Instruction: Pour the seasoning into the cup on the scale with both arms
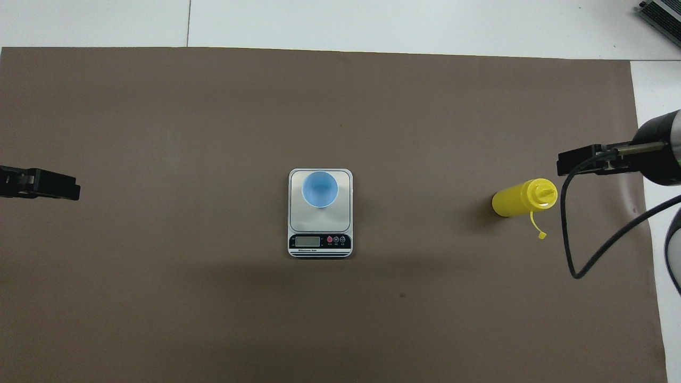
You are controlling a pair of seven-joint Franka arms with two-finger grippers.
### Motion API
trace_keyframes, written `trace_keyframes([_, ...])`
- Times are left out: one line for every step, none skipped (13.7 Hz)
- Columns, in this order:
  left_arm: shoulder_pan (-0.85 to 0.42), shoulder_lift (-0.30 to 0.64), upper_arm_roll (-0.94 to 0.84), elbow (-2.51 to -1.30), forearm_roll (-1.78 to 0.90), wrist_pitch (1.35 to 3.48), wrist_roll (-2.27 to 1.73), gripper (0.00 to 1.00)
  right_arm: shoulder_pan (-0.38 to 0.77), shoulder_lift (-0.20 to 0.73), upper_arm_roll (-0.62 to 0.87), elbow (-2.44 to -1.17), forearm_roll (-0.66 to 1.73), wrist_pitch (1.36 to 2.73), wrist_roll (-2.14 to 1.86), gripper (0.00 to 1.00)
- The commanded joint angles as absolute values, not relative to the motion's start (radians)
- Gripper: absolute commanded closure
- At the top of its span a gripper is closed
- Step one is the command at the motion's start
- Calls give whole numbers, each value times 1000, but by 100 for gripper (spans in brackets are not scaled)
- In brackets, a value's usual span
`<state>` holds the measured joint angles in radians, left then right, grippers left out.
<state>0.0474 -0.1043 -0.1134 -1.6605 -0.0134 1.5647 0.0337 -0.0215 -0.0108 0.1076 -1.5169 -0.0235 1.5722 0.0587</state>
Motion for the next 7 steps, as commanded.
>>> trace_keyframes([60,-124,-118,-1677,-20,1557,44,0,-38,-18,110,-1564,6,1586,80,0])
trace_keyframes([60,-124,-118,-1677,-20,1557,44,0,-35,-44,110,-1612,5,1612,78,0])
trace_keyframes([60,-124,-118,-1677,-20,1557,44,0,-37,-52,110,-1633,5,1630,78,0])
trace_keyframes([60,-124,-118,-1677,-20,1557,44,0,-38,-54,110,-1638,5,1631,77,0])
trace_keyframes([60,-124,-118,-1677,-18,1557,44,0,-38,-57,110,-1641,3,1631,78,0])
trace_keyframes([60,-124,-118,-1677,-20,1557,44,0,-38,-58,110,-1654,3,1631,78,0])
trace_keyframes([60,-124,-118,-1677,-18,1557,46,0,-38,-67,110,-1669,5,1631,80,0])
